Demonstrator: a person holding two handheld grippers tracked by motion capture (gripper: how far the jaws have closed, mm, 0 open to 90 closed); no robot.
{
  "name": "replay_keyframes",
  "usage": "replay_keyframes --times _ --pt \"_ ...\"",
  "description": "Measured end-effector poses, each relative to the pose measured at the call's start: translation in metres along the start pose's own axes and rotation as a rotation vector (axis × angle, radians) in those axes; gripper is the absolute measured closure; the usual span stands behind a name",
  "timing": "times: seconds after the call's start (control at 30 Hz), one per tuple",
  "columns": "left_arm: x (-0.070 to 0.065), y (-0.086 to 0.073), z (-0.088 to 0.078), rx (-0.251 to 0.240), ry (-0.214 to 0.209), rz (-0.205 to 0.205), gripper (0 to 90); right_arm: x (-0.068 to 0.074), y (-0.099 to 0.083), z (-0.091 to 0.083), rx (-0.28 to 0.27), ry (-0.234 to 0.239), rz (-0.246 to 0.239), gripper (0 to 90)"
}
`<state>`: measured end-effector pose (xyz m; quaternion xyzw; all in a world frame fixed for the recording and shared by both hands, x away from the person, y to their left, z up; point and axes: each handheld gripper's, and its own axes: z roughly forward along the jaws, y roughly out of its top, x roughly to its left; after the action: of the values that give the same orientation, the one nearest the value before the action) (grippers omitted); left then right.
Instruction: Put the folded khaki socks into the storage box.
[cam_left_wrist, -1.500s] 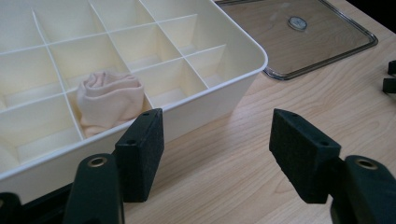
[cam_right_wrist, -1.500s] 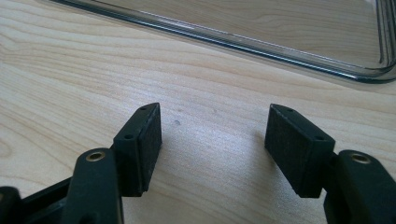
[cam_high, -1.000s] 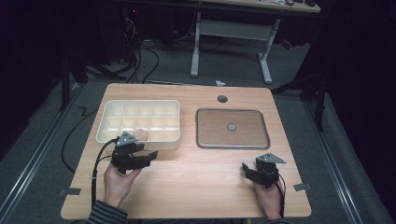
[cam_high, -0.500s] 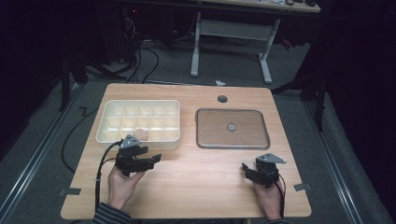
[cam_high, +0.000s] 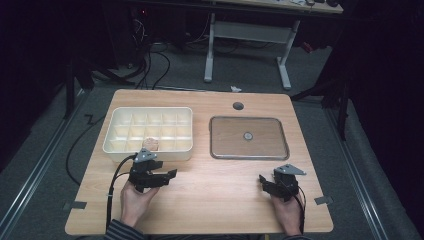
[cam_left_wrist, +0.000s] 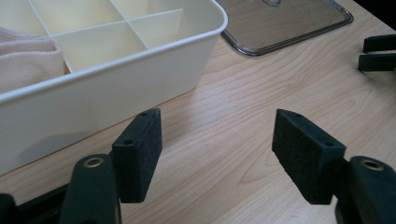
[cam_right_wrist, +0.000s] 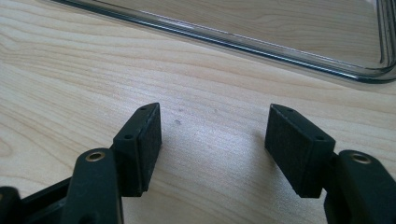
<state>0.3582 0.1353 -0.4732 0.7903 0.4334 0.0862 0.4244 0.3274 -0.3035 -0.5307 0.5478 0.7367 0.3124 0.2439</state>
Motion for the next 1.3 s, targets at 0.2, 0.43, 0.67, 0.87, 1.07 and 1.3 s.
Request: replay_keyframes --times 0.2,0.43,0.67,0.87,1.07,1.3 --pt "-0.001 -0.003 0.005 0.005 -0.005 -0.005 33.9 0.000 0.000 0.000 0.000 0.000 0.000 36.3" --pt "-0.002 -0.007 0.011 -0.015 -0.004 -0.008 34.0 0.000 0.000 0.000 0.001 0.000 0.000 36.1" --pt "-0.003 -0.012 0.018 -0.004 0.000 -0.012 34.1 0.000 0.000 0.000 0.001 0.000 0.000 36.1" --pt "-0.002 -0.016 0.023 0.012 0.007 -0.012 34.1 0.000 0.000 0.000 0.001 0.000 0.001 36.1" --pt "0.000 -0.019 0.027 0.022 0.015 -0.017 34.1 0.000 0.000 0.000 0.001 0.001 0.001 35.9" --pt "0.003 -0.022 0.032 0.028 0.030 -0.023 34.2 0.000 0.000 0.000 0.001 0.001 0.001 35.9"
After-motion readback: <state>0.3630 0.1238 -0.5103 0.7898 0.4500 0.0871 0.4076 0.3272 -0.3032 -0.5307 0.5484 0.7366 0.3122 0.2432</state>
